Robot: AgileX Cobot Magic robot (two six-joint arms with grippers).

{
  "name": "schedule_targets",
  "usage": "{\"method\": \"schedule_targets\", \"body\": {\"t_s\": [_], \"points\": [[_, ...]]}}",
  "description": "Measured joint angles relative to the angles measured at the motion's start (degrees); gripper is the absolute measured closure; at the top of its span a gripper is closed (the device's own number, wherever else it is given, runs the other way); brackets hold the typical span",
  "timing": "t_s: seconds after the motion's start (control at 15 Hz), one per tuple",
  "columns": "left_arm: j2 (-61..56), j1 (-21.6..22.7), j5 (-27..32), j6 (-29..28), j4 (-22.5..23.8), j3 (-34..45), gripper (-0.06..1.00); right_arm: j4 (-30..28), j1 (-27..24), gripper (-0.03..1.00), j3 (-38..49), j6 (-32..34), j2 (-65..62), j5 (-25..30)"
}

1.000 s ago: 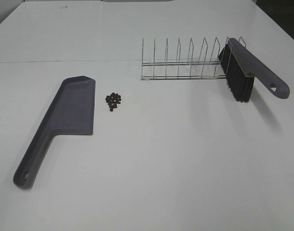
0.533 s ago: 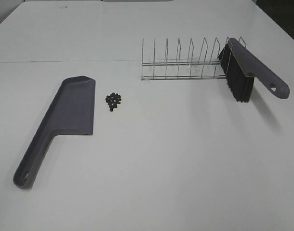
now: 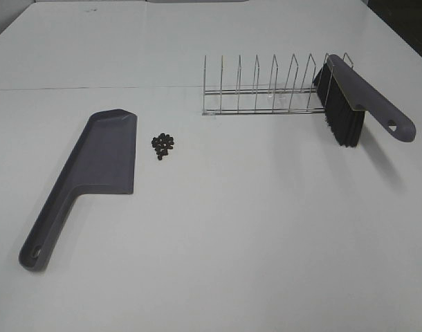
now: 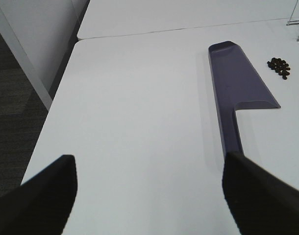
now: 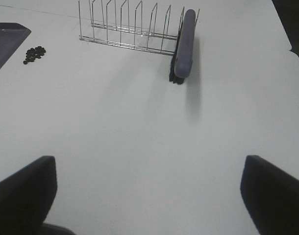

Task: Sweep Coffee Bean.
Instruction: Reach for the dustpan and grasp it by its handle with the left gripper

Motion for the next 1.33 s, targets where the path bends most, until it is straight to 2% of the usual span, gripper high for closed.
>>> {"method": "schedule_targets", "body": {"t_s": [0.73, 1.0, 1.2, 1.33], "points": [[0.0, 0.0, -0.11, 0.0, 0.0, -0.06, 0.19, 0.0, 0.0, 0.1, 0.0, 0.0, 0.0, 0.0], [11.29, 0.0, -13.01, 0.0, -1.89, -1.38, 0.19, 0.0, 0.0, 0.1, 0.0, 0.0, 0.0, 0.0], [25.38, 0.0, -27.04, 0.4, -4.41, -1.72, 0.19, 0.0, 0.0, 0.1, 0.0, 0.0, 0.0, 0.0], [37.36, 0.0, -29.85, 0.46, -5.1, -4.41, 0.19, 0.0, 0.0, 0.1, 0.0, 0.0, 0.0, 0.0]]}}
